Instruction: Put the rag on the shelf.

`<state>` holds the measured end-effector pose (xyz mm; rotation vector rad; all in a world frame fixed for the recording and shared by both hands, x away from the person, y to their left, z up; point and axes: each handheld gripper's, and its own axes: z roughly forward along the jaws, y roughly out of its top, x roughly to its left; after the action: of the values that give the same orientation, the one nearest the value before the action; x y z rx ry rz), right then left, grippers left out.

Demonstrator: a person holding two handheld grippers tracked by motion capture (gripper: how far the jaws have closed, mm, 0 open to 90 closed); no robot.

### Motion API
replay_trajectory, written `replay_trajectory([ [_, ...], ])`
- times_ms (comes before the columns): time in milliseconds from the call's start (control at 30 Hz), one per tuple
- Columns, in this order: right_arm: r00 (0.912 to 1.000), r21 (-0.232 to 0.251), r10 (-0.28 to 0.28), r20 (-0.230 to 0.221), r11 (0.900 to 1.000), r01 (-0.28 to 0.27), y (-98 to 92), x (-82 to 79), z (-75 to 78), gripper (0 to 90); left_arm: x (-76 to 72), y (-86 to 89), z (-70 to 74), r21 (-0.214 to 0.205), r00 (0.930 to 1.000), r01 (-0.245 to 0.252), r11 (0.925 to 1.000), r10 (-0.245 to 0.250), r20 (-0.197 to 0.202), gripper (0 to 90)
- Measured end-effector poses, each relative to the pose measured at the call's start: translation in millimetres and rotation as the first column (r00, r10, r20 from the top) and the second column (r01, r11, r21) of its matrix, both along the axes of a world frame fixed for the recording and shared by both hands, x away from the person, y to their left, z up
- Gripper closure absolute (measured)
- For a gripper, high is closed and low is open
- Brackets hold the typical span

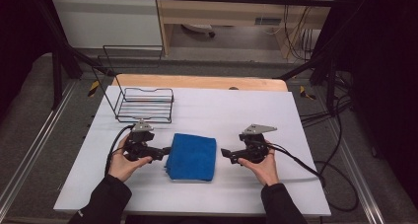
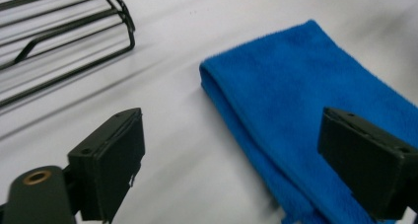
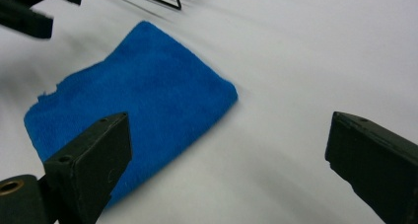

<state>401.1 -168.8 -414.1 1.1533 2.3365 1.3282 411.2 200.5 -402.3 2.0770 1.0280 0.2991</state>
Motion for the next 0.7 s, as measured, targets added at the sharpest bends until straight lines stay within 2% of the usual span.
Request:
replay_trajectory([
  [267, 0.9991, 0.012, -0.040, -0.017, 0.9991, 0.040, -18.4, -16.0, -12.5, 3.6, 20.5, -20.3, 0.2, 0.063, 0.9996, -0.019, 0.9978, 0.018, 0.022, 19.7],
  [333, 0.9989, 0.012, -0.045, -0.015, 0.9989, 0.045, -20.6, -18.4, -14.4, 3.6, 25.6, -25.2, -2.7, 0.057, 0.9995, -0.026, 0.9981, 0.025, 0.019, 22.9],
  [533, 0.9987, 0.008, -0.047, -0.017, 0.9989, 0.047, -20.9, -21.7, -15.8, 3.8, 41.9, -32.4, -18.0, 0.045, 0.9988, -0.049, 0.9978, 0.049, 0.002, 40.4],
  [633, 0.9988, 0.010, -0.046, -0.018, 0.9989, 0.046, -20.0, -21.5, -16.7, 4.1, 49.3, -31.8, -26.7, 0.038, 0.9978, -0.056, 0.9977, 0.057, -0.033, 52.1],
  [700, 0.9989, 0.003, -0.042, -0.023, 0.9991, 0.042, -19.3, -20.9, -17.9, 4.1, 52.0, -31.9, -30.7, 0.041, 0.9974, -0.056, 0.9976, 0.058, -0.044, 55.5],
])
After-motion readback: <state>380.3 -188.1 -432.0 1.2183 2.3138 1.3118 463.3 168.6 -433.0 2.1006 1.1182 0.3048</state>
